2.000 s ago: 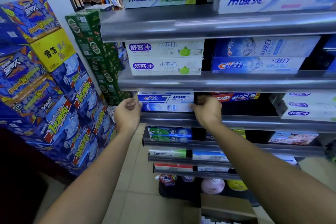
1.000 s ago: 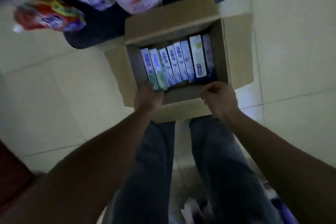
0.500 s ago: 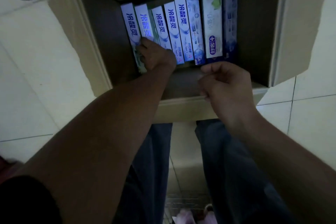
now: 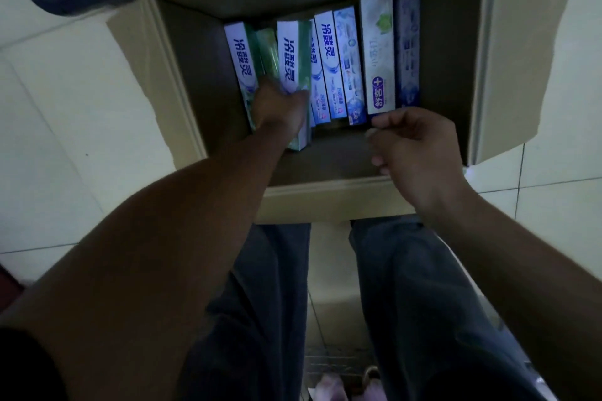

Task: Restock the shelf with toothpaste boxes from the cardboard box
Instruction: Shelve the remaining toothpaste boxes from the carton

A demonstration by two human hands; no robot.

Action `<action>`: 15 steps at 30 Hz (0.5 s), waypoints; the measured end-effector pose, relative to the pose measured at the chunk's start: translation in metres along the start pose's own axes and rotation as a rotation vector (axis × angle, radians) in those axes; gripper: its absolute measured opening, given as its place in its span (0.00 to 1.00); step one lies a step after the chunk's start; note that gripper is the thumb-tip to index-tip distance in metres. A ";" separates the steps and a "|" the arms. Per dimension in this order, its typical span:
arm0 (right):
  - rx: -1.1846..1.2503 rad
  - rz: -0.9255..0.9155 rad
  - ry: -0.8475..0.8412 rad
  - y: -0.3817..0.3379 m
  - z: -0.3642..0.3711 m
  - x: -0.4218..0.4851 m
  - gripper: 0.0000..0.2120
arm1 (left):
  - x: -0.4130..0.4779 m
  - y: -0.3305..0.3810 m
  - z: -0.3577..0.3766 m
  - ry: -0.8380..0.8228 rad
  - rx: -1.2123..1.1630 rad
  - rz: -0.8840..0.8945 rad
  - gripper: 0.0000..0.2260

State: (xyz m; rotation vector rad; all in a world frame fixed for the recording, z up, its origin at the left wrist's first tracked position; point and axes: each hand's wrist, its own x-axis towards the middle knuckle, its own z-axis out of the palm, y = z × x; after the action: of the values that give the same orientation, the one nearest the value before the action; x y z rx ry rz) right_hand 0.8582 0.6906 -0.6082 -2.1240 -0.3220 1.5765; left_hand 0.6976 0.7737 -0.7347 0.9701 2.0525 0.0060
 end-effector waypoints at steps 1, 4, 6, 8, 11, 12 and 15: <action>-0.002 0.002 -0.004 -0.001 0.000 0.001 0.08 | -0.007 0.002 -0.010 -0.062 -0.149 -0.013 0.13; -0.060 -0.011 -0.037 -0.003 0.003 0.005 0.06 | -0.034 0.005 -0.040 -0.292 -0.537 -0.118 0.10; -0.051 0.007 -0.107 -0.008 0.009 0.006 0.13 | -0.050 0.005 -0.055 -0.426 -0.682 -0.195 0.01; -0.022 0.075 -0.184 -0.011 0.014 0.007 0.26 | -0.060 0.000 -0.065 -0.493 -0.843 -0.288 0.04; -0.052 0.123 -0.313 -0.013 0.018 0.005 0.18 | -0.067 -0.005 -0.071 -0.545 -0.988 -0.364 0.07; -0.043 0.115 -0.333 -0.013 0.019 0.004 0.10 | -0.067 -0.006 -0.070 -0.557 -0.965 -0.362 0.08; 0.010 0.103 -0.268 -0.009 0.017 0.007 0.07 | -0.056 -0.008 -0.061 -0.433 -0.696 -0.312 0.11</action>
State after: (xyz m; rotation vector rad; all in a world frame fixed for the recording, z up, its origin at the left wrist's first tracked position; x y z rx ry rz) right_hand 0.8446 0.7053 -0.6135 -1.9490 -0.2948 1.9232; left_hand 0.6693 0.7525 -0.6596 0.1913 1.5938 0.2991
